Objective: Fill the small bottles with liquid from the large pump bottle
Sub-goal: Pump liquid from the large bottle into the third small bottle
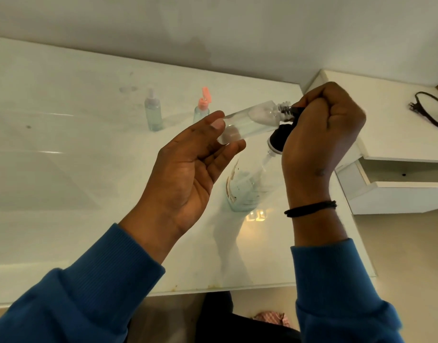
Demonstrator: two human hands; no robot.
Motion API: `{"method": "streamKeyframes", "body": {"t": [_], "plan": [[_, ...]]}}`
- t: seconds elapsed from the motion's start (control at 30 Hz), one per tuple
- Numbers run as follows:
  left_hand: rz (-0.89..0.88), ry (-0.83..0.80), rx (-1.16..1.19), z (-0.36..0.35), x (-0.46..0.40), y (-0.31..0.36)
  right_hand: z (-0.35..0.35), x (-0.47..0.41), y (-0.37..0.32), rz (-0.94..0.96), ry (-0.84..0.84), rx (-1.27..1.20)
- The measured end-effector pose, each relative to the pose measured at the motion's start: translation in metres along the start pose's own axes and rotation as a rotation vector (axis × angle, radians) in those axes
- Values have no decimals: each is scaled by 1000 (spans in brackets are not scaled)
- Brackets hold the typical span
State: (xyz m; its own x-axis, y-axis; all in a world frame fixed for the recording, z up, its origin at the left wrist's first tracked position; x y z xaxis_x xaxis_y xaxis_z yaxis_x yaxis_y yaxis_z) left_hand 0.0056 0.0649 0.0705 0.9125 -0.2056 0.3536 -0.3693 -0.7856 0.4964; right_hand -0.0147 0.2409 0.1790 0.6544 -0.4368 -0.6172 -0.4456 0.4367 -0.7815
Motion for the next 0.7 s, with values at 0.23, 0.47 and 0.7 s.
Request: {"method": "streamKeyframes", "body": {"t": [0.23,0.47,0.7], "plan": [[-32,-6,-26,-1,-1,4,2,-4,3,15,-1,53],[-38,-9,-21,4,-2,4,-2,3,2,-10,-9,14],[-39,-24,-9,3,-3,2,-1,2,4,-7,1,0]]}}
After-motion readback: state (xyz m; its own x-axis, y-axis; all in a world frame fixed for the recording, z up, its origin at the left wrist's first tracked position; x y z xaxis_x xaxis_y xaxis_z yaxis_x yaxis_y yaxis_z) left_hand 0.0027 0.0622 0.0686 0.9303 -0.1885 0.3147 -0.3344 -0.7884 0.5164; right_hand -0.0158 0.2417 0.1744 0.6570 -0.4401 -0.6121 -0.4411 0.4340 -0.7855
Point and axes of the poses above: each hand's wrist, its own x-axis away from the middle knuckle, its own z-axis out of the back of the hand, y = z × x, the point moved 10 cm from there along -x, towards the middle knuckle, and after that the axes turned 7 degrees about z, right-handed, at the moved point
